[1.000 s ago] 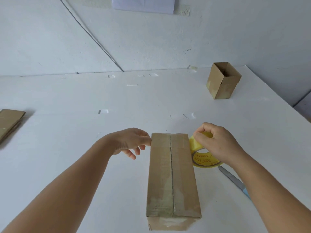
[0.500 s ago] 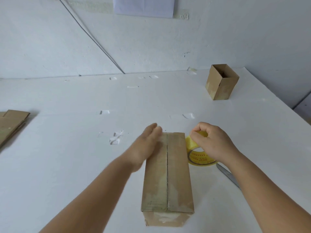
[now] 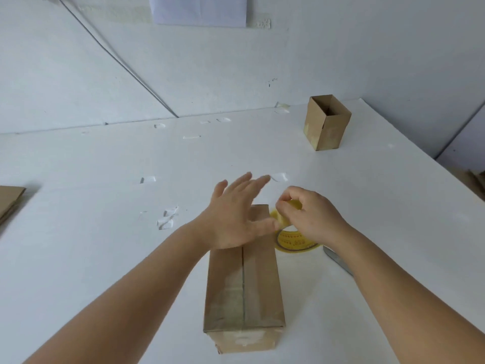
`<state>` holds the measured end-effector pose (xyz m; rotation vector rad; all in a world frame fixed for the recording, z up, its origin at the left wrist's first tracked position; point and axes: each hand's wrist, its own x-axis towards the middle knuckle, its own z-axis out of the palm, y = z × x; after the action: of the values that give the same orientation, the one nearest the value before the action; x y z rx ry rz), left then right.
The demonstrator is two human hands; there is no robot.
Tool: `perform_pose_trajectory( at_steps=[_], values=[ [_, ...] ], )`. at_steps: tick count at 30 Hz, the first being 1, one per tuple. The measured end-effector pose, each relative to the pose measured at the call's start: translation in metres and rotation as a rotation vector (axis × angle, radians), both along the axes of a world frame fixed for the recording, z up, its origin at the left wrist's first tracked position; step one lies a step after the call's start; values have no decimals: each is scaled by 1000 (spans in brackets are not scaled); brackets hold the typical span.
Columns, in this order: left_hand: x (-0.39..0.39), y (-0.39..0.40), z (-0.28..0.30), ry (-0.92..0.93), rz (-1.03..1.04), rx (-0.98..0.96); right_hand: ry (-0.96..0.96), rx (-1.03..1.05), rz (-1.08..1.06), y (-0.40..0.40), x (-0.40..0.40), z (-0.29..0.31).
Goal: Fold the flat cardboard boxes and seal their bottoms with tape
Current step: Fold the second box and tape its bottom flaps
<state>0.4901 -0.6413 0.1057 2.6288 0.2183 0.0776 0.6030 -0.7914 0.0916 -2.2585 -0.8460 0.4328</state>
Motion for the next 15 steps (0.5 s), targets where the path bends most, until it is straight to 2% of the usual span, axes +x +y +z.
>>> perform_pose_trajectory(
  at_steps=[1, 3, 6, 8, 11, 13, 15],
  values=[
    [6, -7, -1, 65, -68, 62, 14, 9, 18, -1, 1, 1],
    [12, -14, -10, 132, -74, 163, 119, 70, 43, -7, 6, -2],
    [11, -12, -16, 100, -10, 206, 387, 201, -40, -22, 15, -15],
    [10, -11, -20, 75, -7, 211, 480, 278, -98, -26, 15, -24],
    [10, -13, -22, 64, -14, 218, 421, 364, -110, -24, 13, -26],
    [10, -13, -22, 77, -17, 207, 323, 266, -80, -21, 16, -22],
    [10, -12, -22, 83, -16, 202, 214, 77, -74, -20, 19, -24]
  ],
)
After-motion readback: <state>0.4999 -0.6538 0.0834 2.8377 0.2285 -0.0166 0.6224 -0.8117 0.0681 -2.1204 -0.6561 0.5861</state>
